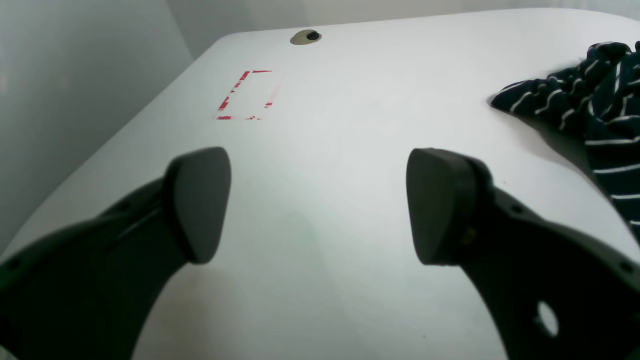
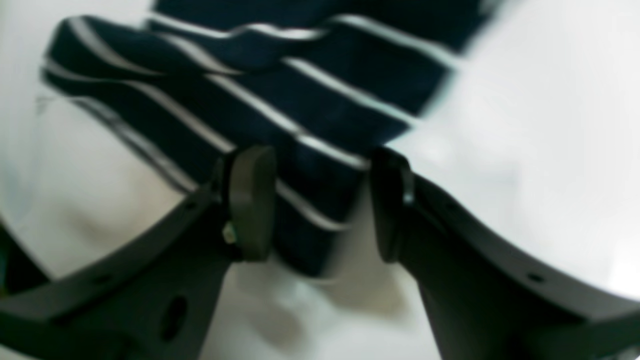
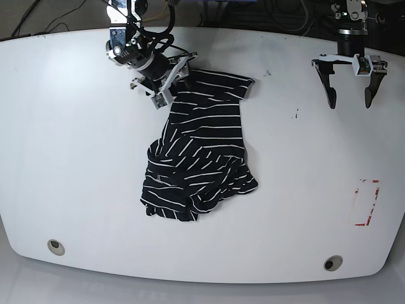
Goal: Layout the t-shirt on the table in an organized manner, then fold the t-shirt properly
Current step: 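Grasp the striped t-shirt's edge with the right gripper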
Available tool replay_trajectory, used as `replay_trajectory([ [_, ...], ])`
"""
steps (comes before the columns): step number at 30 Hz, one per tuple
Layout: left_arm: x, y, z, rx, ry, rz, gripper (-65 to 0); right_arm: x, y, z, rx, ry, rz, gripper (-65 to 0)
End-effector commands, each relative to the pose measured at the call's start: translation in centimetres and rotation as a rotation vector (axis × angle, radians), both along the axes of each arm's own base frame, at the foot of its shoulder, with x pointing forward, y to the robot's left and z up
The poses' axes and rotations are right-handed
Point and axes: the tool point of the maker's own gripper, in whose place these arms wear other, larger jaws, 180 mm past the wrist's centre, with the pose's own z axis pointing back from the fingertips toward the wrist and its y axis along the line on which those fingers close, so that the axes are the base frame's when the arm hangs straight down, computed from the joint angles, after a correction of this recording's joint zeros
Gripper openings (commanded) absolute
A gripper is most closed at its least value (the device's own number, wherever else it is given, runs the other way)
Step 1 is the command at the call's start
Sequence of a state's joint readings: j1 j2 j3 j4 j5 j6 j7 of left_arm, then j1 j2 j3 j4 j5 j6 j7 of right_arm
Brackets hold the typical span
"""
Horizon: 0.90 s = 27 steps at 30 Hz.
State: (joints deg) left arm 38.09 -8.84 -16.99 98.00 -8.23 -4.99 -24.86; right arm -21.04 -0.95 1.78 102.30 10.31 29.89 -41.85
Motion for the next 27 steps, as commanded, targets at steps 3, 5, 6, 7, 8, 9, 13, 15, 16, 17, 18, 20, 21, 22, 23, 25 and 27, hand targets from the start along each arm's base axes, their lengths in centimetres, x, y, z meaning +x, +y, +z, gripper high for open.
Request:
replay_trajectory([
  [3, 0.1, 0.0, 1.3, 0.008, -0.044, -0.006, -12.7, -0.1, 1.4, 0.6, 0.020, -0.016, 0.035, -35.5],
  [5, 0.1, 0.0, 1.3, 0.008, -0.044, -0.006, -12.7, -0.2, 1.7, 0.6, 0.024, -0.016, 0.044, -35.8],
  [6, 0.1, 0.0, 1.3, 0.008, -0.044, -0.006, -12.7, -0.2, 1.8, 0.6, 0.025, -0.016, 0.046, -35.8],
  [7, 0.1, 0.0, 1.3, 0.008, -0.044, -0.006, -12.7, -0.2, 1.8, 0.6, 0.025, -0.016, 0.046, -35.9],
  [8, 0.1, 0.0, 1.3, 0.008, -0.044, -0.006, -12.7, -0.2, 1.8, 0.7, 0.025, -0.017, 0.046, -35.9],
  [9, 0.1, 0.0, 1.3, 0.008, -0.044, -0.006, -12.7, -0.2, 1.8, 0.7, 0.025, -0.017, 0.045, -36.0],
  [13, 0.0, 0.0, 1.2, 0.009, -0.043, -0.005, -12.7, 0.0, 1.8, 0.7, 0.023, -0.020, 0.045, -42.1],
  [15, 0.0, 0.0, 1.2, 0.009, -0.043, -0.005, -12.7, 0.0, 1.7, 0.7, 0.021, -0.021, 0.044, -49.5],
  [16, 0.0, 0.0, 1.2, 0.009, -0.043, -0.005, -12.7, 0.0, 1.7, 0.7, 0.020, -0.021, 0.045, -52.9],
  [17, 0.0, 0.0, 1.2, 0.009, -0.043, -0.005, -12.7, 0.1, 1.6, 0.7, 0.017, -0.023, 0.046, -57.4],
  [18, -0.1, 0.0, 1.2, 0.009, -0.040, -0.005, -12.7, 0.2, 1.4, 0.7, 0.010, -0.026, 0.049, -62.7],
  [20, -0.1, 0.0, 1.1, 0.009, -0.037, -0.005, -12.7, 0.6, 0.9, 0.8, -0.004, -0.037, 0.053, -65.0],
  [21, -0.2, 0.0, 1.1, 0.009, -0.035, -0.005, -12.7, 0.8, 0.9, 1.0, -0.004, -0.043, 0.055, -65.0],
  [22, -0.2, 0.0, 1.1, 0.009, -0.035, -0.005, -12.7, 0.9, 0.9, 1.0, -0.003, -0.045, 0.055, -65.0],
  [23, -0.2, 0.0, 1.1, 0.009, -0.035, -0.005, -12.7, 0.9, 0.8, 1.0, -0.009, -0.047, 0.058, -65.0],
  [25, -0.2, 0.0, 1.1, 0.009, -0.035, -0.005, -12.7, 0.9, 0.5, 1.1, -0.017, -0.051, 0.062, -65.0],
  [27, -0.2, 0.0, 1.1, 0.009, -0.035, -0.005, -12.7, 1.3, 0.1, 1.6, -0.027, -0.071, 0.067, -65.0],
])
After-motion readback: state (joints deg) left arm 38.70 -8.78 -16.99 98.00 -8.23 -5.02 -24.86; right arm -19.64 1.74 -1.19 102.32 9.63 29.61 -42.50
